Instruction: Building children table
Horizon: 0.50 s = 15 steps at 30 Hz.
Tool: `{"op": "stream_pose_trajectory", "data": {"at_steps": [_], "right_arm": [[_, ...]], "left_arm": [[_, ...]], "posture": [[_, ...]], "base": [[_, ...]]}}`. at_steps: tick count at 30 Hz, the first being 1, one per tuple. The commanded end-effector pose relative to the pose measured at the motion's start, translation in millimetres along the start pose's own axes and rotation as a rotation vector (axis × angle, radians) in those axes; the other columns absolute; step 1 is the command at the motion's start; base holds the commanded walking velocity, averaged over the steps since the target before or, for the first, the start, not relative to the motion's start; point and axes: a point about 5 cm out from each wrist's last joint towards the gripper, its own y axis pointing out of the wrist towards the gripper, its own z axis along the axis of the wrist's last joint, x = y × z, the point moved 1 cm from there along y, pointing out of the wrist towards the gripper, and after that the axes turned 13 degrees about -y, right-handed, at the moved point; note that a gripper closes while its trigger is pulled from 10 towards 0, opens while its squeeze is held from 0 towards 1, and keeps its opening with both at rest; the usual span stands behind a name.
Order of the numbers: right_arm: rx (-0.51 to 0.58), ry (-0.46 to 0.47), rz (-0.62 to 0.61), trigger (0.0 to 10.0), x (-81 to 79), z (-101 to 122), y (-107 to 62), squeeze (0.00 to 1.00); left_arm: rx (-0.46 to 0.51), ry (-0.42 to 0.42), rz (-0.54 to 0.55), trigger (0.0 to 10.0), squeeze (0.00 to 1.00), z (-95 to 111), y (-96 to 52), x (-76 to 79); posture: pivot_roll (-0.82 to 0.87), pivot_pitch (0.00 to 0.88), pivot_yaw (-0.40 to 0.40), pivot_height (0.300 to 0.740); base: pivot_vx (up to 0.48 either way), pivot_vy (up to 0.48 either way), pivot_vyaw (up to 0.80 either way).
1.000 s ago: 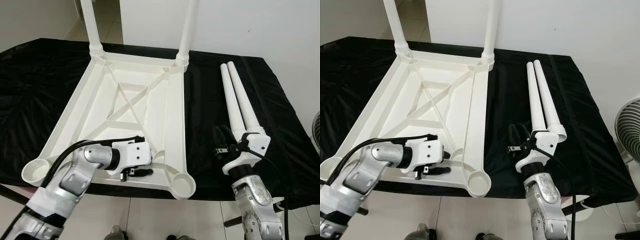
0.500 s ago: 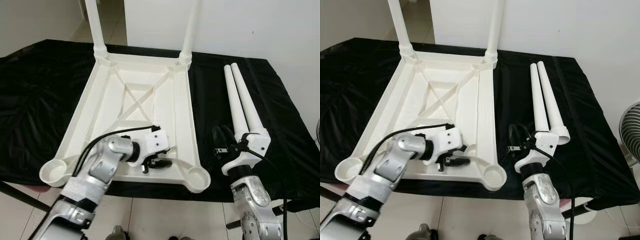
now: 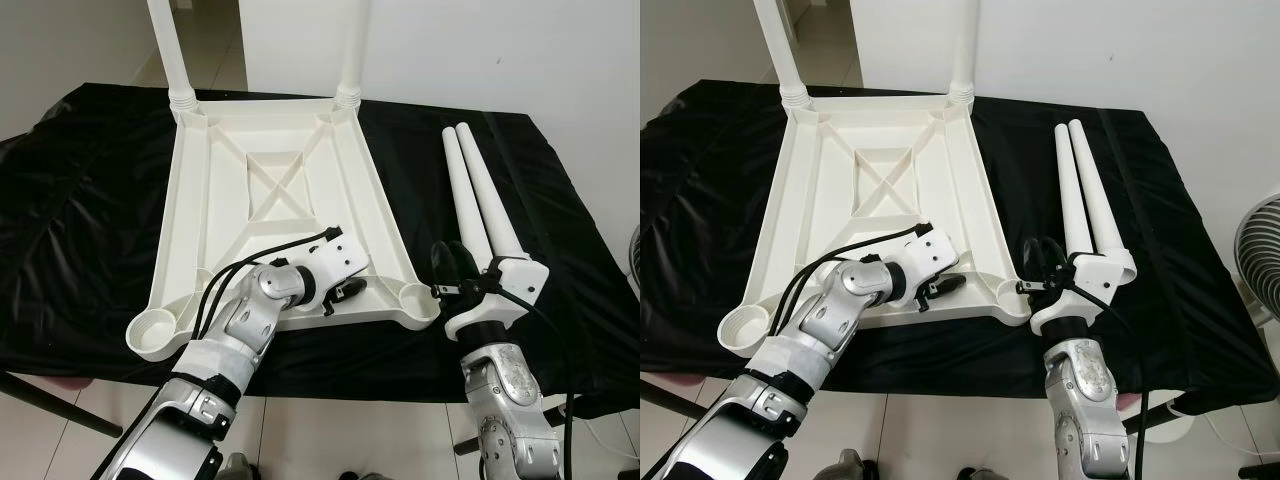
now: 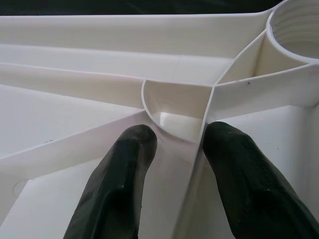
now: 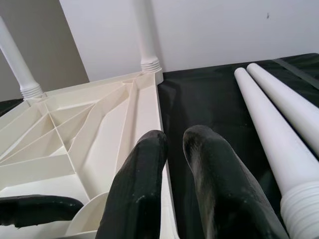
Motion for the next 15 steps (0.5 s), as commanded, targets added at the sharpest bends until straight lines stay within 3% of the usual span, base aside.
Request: {"op": "stream_pose_trajectory", "data": {"at_steps": [1,8,11,12,15], "right_arm": [[-0.004,-0.001,-0.008,10.0,1.0,0.1,-0.5,0.00],[0.002,-0.009,-0.019,10.0,3.0,0.7,2.7,0.00],[0.019,-0.017,-0.021,10.0,5.6,2.6,10.1,0.00],[0.027,-0.011,-0.020,10.0,6.7,3.5,12.7,1.00],[0.033,-0.006,-0.018,10.0,7.5,4.4,14.7,1.00]], "left_arm": [[0.006,0.004,0.099,10.0,0.00,-1.0,1.5,-8.2],[0.019,0.021,0.137,10.0,0.00,1.9,-1.6,-17.0],[0.090,-0.021,0.105,10.0,0.00,12.8,-14.6,-22.8],[0.121,-0.039,0.081,10.0,0.00,16.8,-20.6,-23.1],[0.145,-0.046,0.059,10.0,0.00,19.4,-25.4,-22.9]], "posture": [[0.00,0.094,0.004,0.740],[0.01,0.099,0.001,0.740],[0.03,0.103,-0.004,0.740],[0.04,0.105,-0.008,0.740],[0.04,0.106,-0.009,0.740]], "base": [[0.000,0.000,0.00],[0.000,0.000,0.00],[0.000,0.000,0.00],[0.000,0.000,0.00],[0.000,0.000,0.00]]}}
